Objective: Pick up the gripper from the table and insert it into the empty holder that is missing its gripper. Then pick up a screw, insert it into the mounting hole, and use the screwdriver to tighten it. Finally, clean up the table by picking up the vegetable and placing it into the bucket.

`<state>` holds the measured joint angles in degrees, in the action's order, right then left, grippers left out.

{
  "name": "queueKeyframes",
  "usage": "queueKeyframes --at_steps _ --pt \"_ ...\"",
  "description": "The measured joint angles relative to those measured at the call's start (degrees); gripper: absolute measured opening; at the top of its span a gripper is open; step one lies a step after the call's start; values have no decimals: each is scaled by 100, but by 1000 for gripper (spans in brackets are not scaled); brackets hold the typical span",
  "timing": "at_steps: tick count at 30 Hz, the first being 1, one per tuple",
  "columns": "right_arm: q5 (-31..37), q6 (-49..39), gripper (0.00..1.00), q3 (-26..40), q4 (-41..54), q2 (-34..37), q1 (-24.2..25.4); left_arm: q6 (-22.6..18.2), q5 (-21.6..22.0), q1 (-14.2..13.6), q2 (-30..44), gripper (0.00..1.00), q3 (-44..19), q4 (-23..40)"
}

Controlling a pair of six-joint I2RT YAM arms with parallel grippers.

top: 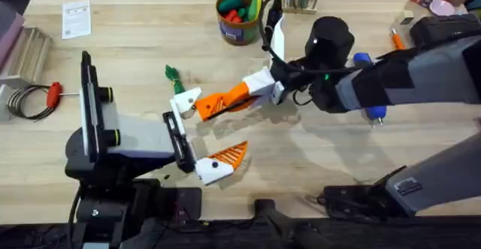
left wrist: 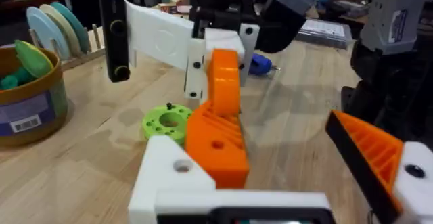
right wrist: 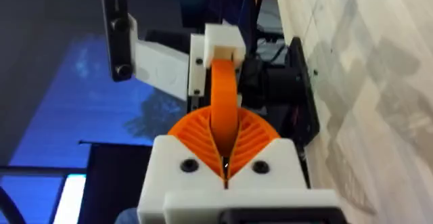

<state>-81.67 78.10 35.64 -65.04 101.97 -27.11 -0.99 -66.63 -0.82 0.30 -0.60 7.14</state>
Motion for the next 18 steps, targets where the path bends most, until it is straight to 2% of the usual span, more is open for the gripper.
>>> queueKeyframes --at_steps 18 --pt "297 106 8 21 -205 7 -82 -11 39 14 2 985 0 -7"
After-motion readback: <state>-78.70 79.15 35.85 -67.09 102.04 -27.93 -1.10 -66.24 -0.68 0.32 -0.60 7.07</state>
